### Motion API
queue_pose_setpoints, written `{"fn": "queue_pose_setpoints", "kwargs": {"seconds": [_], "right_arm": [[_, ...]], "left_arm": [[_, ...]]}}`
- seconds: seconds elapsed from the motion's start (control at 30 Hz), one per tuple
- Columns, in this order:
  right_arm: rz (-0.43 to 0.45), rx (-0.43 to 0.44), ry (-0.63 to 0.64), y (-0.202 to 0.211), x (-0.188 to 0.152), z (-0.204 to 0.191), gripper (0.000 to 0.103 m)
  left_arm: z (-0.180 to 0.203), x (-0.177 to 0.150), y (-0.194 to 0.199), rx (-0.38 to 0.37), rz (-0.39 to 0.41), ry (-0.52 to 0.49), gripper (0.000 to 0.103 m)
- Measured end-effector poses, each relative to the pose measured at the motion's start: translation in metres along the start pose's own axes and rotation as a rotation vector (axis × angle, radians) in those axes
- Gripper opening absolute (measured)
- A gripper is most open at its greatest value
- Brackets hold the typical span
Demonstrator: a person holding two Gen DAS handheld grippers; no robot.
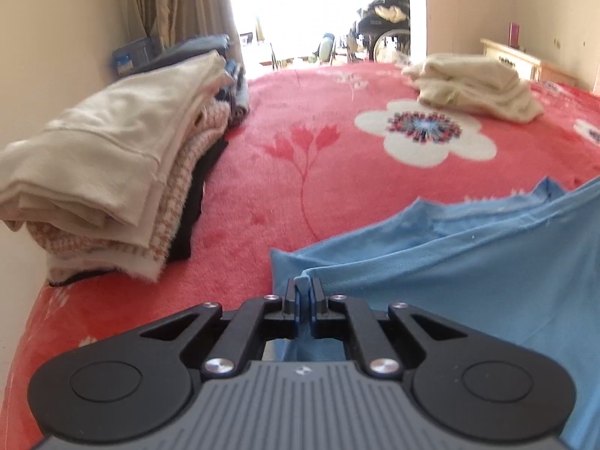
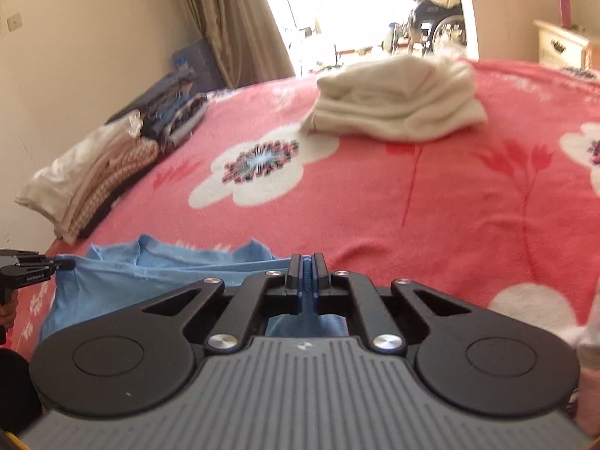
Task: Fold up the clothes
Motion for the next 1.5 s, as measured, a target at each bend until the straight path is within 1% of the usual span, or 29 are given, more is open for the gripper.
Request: {"fn": "queue_pose_setpoints", "kwargs": {"seconds": [0.13,0.33,0.57,0.97,1.13,1.2,1.3,1.33,1.37,1.43,1.5], "right_arm": [[0.033,-0.024,0.013,0.004,0.007,-0.006,0.003],[0.060,-0.039,0.031,-0.007,0.018,-0.009,0.002],[0.049,-0.057,0.036,-0.027,0.022,-0.002,0.002],[0.003,-0.081,0.007,-0.059,0.015,0.015,0.002],[-0.023,-0.085,-0.002,-0.077,0.011,0.019,0.002],[-0.034,-0.098,0.009,-0.086,0.007,0.022,0.002],[-0.034,-0.138,0.029,-0.098,0.001,0.030,0.002],[-0.035,-0.152,0.021,-0.101,0.000,0.034,0.003],[-0.039,-0.163,0.002,-0.103,-0.001,0.039,0.004],[-0.043,-0.185,-0.036,-0.105,-0.001,0.050,0.005],[-0.026,-0.203,-0.075,-0.095,0.004,0.055,0.005]], "left_arm": [[-0.006,0.010,0.005,0.004,0.023,0.019,0.005],[-0.013,0.020,-0.006,0.006,0.036,0.039,0.005],[-0.014,0.027,-0.026,0.004,0.039,0.032,0.005],[-0.017,0.027,-0.062,-0.009,-0.021,0.018,0.005],[-0.017,0.020,-0.077,-0.015,-0.061,0.002,0.005],[-0.020,0.018,-0.083,-0.006,-0.060,0.010,0.006],[-0.027,0.016,-0.089,-0.008,-0.066,0.044,0.011],[-0.031,0.015,-0.091,-0.015,-0.072,0.061,0.015],[-0.034,0.015,-0.092,-0.020,-0.078,0.079,0.018],[-0.042,0.017,-0.089,-0.016,-0.077,0.113,0.030],[-0.052,0.020,-0.080,0.011,-0.069,0.143,0.031]]}}
Point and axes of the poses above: each gripper's, at about its wrist camera, not at the fingertips, and y roughly against the way its jaws point, z to its right, x to its top, the point moved 4 cm from there along -y, roughly the way its jaws point, and after that the axes turned 4 degrees about -y, right-handed, at the moved point
